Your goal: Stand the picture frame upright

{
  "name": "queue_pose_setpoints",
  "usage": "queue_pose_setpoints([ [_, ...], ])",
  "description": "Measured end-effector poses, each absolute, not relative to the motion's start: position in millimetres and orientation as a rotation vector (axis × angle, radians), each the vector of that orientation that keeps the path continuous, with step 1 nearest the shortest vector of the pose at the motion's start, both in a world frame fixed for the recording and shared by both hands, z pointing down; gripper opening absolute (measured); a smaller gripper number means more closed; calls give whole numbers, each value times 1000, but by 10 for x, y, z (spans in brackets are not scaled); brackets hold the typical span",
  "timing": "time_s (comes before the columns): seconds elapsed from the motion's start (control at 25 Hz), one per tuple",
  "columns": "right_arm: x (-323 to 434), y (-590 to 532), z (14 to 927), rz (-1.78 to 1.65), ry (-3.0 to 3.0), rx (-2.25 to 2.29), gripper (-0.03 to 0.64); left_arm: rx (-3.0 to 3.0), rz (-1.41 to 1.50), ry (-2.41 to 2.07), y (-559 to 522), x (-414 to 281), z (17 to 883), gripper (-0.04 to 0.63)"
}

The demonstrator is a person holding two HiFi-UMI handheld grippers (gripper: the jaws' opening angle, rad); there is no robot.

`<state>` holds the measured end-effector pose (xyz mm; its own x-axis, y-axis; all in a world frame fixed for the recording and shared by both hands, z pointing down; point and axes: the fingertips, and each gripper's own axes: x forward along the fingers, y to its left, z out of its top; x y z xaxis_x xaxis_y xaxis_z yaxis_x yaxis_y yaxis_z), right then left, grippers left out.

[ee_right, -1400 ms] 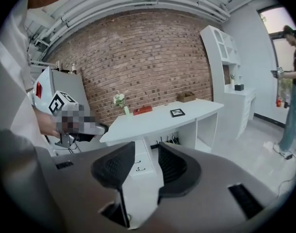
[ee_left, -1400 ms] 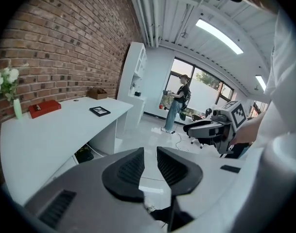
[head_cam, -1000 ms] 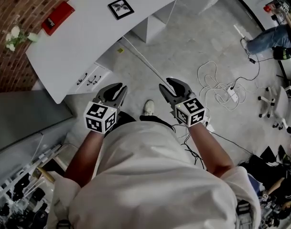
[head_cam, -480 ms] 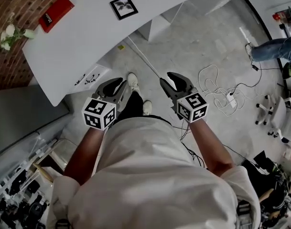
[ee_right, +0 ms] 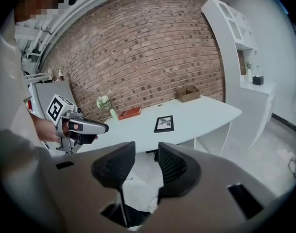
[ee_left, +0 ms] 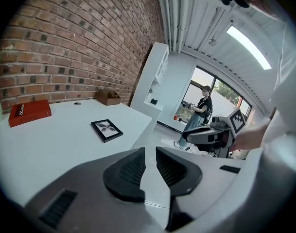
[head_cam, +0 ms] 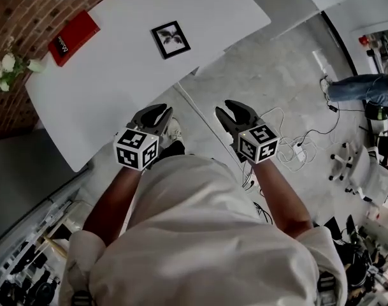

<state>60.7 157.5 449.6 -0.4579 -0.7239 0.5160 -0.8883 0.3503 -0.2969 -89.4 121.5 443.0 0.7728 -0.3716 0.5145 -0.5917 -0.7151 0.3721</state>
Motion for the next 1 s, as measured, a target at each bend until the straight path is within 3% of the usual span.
queue_pose_setpoints([
  [1.0,385,-617,5054,894,-2319,1158,150,2184,476,-861,-484,-1016,5036,69],
])
